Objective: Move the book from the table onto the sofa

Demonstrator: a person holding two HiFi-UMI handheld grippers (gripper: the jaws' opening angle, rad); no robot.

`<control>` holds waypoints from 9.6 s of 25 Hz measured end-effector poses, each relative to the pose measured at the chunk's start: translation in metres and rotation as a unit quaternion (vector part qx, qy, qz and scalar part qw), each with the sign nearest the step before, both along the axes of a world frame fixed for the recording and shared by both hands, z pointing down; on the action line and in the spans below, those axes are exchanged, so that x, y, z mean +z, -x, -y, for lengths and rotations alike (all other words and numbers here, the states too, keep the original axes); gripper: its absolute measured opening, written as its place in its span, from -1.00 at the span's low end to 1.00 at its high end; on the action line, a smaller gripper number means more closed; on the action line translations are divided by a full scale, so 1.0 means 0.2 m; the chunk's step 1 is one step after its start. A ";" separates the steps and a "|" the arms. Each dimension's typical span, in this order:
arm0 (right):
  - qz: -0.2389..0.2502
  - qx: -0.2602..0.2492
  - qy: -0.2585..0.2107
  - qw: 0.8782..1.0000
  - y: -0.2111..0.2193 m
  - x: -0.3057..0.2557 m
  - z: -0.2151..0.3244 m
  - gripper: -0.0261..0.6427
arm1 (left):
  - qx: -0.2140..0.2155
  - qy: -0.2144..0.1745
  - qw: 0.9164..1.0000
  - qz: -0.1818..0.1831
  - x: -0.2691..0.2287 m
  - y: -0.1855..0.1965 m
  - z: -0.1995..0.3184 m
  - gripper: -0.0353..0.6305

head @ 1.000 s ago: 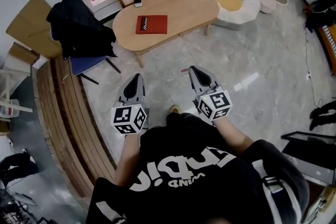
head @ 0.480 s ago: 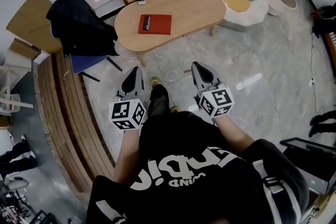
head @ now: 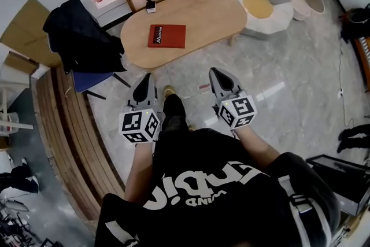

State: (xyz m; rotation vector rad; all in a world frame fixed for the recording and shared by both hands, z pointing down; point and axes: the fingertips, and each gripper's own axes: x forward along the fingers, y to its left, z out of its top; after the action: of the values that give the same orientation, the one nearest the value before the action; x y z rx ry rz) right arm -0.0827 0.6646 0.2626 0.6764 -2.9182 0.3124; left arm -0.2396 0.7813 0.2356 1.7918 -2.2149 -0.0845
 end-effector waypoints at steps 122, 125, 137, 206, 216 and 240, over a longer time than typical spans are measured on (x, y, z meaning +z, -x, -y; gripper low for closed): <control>-0.070 0.002 0.150 0.986 1.61 1.52 1.38 -0.07 | 0.094 0.117 0.983 -0.105 1.65 1.34 1.64 -0.07; -0.074 0.013 0.154 0.985 1.60 1.54 1.40 -0.07 | 0.095 0.123 0.982 -0.108 1.67 1.35 1.63 -0.07; -0.105 0.035 0.200 0.974 1.52 1.76 1.42 -0.07 | 0.091 0.155 0.976 -0.121 1.83 1.38 1.59 -0.07; -0.200 0.047 0.384 0.900 1.40 2.45 1.31 -0.11 | 0.055 0.270 0.933 -0.233 2.57 1.42 1.44 -0.09; -0.191 0.027 0.353 0.916 1.43 1.98 1.39 -0.11 | 0.029 0.241 0.944 -0.221 2.09 1.42 1.47 -0.09; -0.129 0.002 0.292 0.948 1.25 0.69 1.21 -0.11 | -0.013 0.188 0.962 -0.198 0.80 1.22 1.24 -0.09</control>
State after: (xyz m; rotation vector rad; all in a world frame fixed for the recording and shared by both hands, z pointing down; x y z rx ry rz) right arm -0.3329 0.4219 0.4010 0.5674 -2.3866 0.9576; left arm -0.4840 0.5342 0.3956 1.4000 -1.8250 -0.0215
